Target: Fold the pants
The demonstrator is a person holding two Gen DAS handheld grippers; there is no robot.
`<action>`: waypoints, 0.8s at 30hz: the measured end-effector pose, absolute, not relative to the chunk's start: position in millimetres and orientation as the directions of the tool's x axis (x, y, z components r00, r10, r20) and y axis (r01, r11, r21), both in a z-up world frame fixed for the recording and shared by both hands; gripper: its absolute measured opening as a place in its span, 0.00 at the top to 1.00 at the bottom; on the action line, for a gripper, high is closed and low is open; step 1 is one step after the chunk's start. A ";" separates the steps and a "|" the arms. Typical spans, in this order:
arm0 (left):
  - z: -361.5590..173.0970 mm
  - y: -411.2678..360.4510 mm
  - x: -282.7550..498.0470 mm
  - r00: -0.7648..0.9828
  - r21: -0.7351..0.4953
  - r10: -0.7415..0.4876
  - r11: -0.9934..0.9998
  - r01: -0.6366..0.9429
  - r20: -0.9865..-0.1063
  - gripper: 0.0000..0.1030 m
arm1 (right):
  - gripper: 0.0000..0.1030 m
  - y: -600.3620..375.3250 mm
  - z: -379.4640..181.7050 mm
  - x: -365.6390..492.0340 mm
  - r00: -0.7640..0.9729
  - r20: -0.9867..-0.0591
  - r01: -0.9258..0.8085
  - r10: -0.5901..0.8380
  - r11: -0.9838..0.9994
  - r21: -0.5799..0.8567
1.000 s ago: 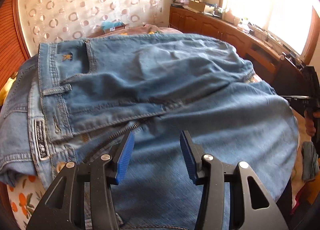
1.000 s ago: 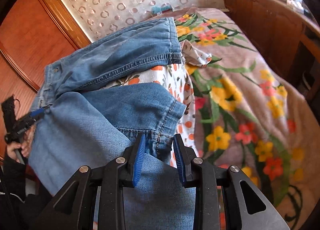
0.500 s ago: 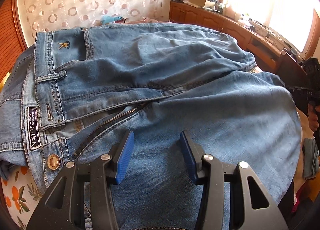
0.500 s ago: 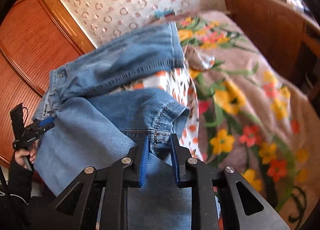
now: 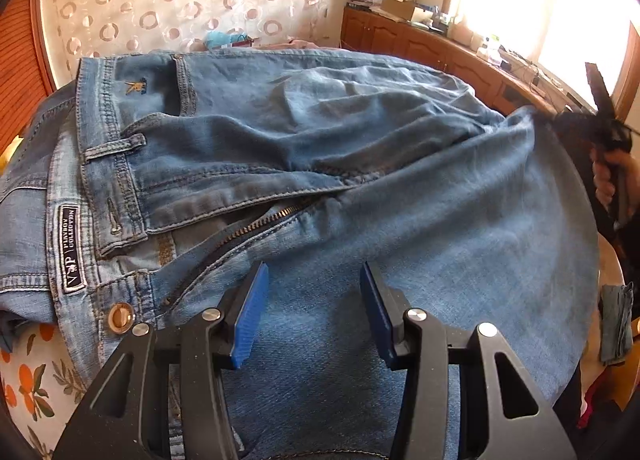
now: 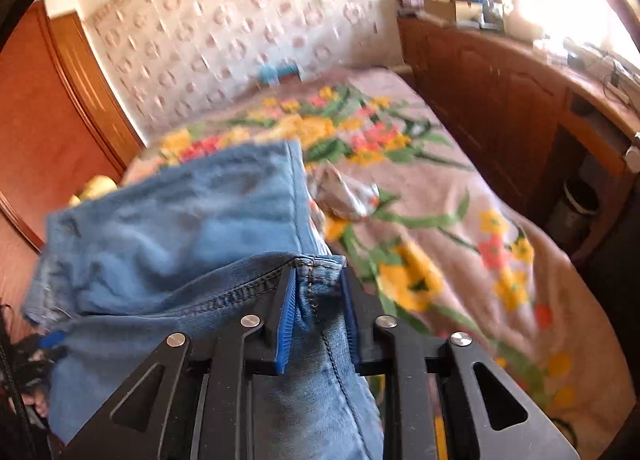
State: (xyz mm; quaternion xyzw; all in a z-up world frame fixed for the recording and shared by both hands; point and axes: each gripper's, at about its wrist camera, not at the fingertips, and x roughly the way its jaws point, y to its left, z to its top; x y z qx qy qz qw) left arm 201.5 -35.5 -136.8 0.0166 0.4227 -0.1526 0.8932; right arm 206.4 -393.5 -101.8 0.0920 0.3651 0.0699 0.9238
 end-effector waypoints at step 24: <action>-115.5 32.3 91.4 0.691 -0.033 -0.120 0.990 0.137 -0.712 0.29 | 0.57 -382.8 -131.8 49.5 0.767 -0.599 -0.173 0.230 0.973 0.152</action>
